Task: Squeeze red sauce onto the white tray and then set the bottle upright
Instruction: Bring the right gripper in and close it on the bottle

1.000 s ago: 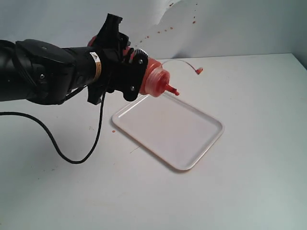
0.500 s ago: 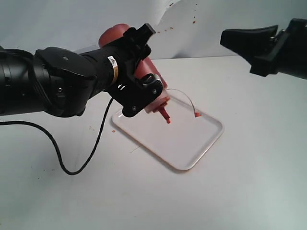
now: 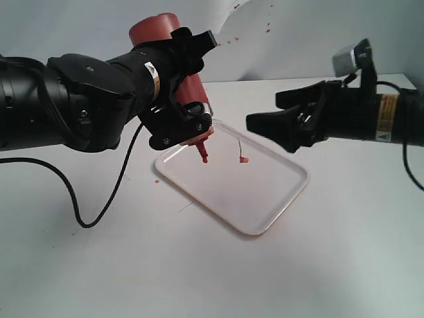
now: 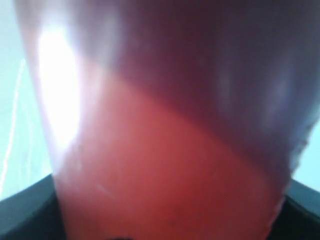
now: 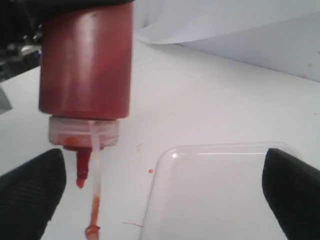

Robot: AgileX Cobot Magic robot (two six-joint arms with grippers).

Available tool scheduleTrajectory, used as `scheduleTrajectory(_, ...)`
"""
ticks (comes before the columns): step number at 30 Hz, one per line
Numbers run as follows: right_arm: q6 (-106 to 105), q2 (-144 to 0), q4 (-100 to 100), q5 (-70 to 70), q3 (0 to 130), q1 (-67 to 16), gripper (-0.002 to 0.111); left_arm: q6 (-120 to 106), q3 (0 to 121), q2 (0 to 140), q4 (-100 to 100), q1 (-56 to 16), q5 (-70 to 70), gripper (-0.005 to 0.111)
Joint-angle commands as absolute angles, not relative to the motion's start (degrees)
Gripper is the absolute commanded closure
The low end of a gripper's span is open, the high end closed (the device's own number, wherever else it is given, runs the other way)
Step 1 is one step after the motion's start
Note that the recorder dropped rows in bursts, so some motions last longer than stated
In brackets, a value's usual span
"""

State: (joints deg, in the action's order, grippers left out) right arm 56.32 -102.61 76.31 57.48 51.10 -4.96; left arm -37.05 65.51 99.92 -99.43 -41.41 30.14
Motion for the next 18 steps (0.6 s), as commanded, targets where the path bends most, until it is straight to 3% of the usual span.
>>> scheduleTrajectory(1,47.77,-103.06,72.18,59.13,51.48,-9.28,0.003,-40.83,66.27,99.47,-99.95,-41.62,31.69,0.107)
scheduleTrajectory(7,47.77,-103.06,60.13,59.15,51.97,-11.46,0.003,-40.94,66.27,99.47,-99.95,-41.62,31.11,0.107)
scheduleTrajectory(18,67.60,-113.45,81.83,65.37,70.60,-12.07,0.003,-41.07,66.27,99.47,-99.95,-41.62,28.33,0.107)
